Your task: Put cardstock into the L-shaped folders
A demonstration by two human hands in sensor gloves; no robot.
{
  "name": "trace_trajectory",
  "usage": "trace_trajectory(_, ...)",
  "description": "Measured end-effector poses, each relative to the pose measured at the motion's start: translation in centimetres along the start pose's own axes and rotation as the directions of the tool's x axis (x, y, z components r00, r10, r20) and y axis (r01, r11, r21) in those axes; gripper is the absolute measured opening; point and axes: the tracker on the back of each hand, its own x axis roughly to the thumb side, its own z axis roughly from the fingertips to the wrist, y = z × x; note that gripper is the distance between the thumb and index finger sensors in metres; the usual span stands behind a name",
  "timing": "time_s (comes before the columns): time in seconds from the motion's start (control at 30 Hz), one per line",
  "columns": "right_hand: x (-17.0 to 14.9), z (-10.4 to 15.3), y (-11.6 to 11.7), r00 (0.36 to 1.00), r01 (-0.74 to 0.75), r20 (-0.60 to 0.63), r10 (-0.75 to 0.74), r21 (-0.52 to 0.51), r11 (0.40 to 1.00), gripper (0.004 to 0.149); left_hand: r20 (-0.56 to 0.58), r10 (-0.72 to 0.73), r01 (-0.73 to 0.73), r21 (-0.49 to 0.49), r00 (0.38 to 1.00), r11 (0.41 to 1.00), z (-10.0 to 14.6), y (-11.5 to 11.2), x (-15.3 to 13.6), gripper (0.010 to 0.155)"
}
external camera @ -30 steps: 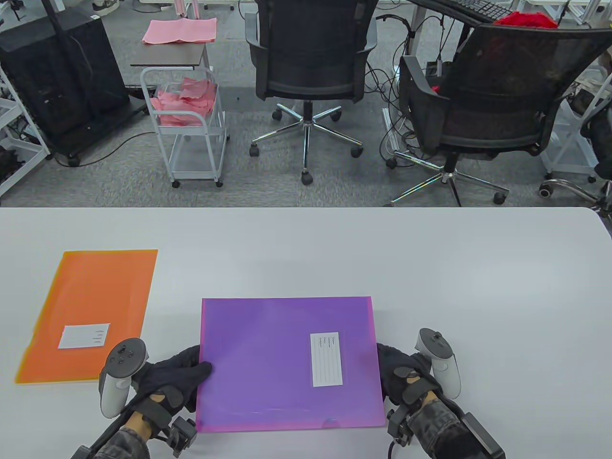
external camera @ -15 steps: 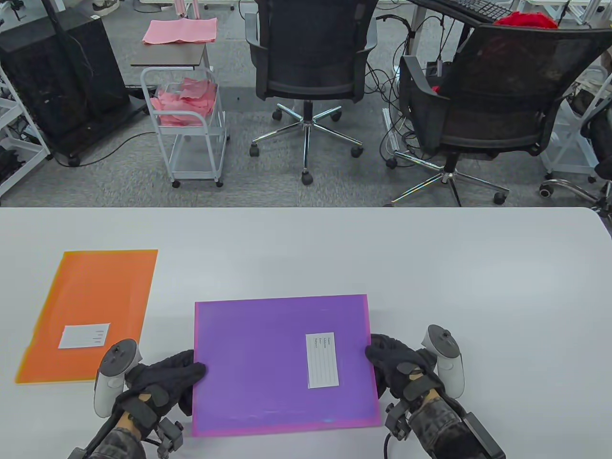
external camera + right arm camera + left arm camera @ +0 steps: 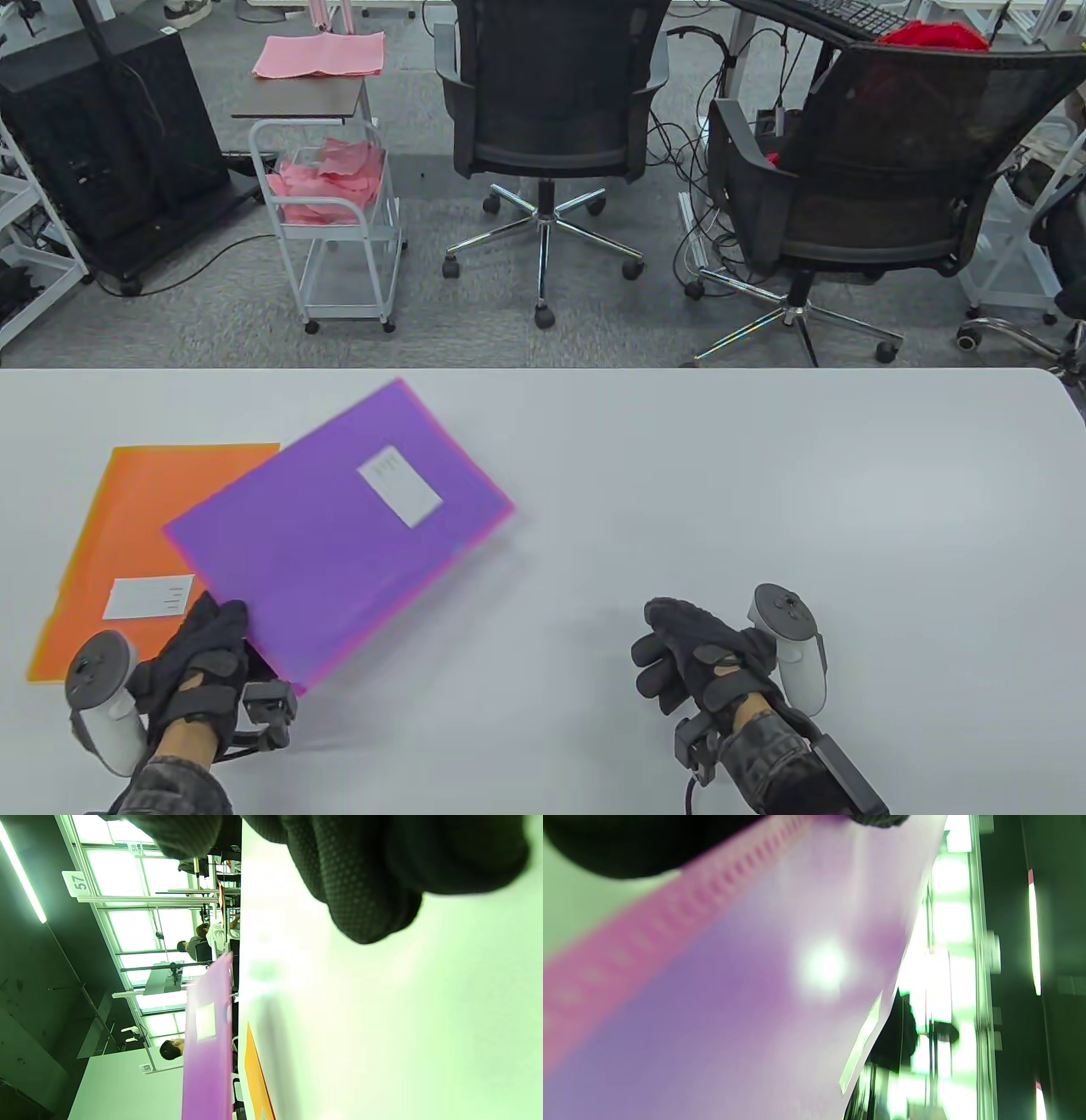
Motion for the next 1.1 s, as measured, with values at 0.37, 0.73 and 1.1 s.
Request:
trace_trajectory(0.37,0.0,0.0,0.3,1.0,-0.014,-0.011,0.015,0.027,1.0,0.065,-0.14,0.235,-0.161,0.405,0.962,0.9,-0.1,5.1,-2.5,0.049)
trace_trajectory(0.73,-0.1,0.0,0.5,0.999,-0.024,-0.03,0.026,0.039,0.999,0.065,-0.163,0.293,-0.222,0.354,0.942,0.909,-0.1,4.6,-2.6,0.056)
trace_trajectory(1.1,-0.1,0.0,0.5,0.999,-0.03,-0.035,0.031,0.045,0.999,0.066,-0.18,0.296,-0.233,0.305,0.938,0.923,0.3,4.0,-2.2,0.084)
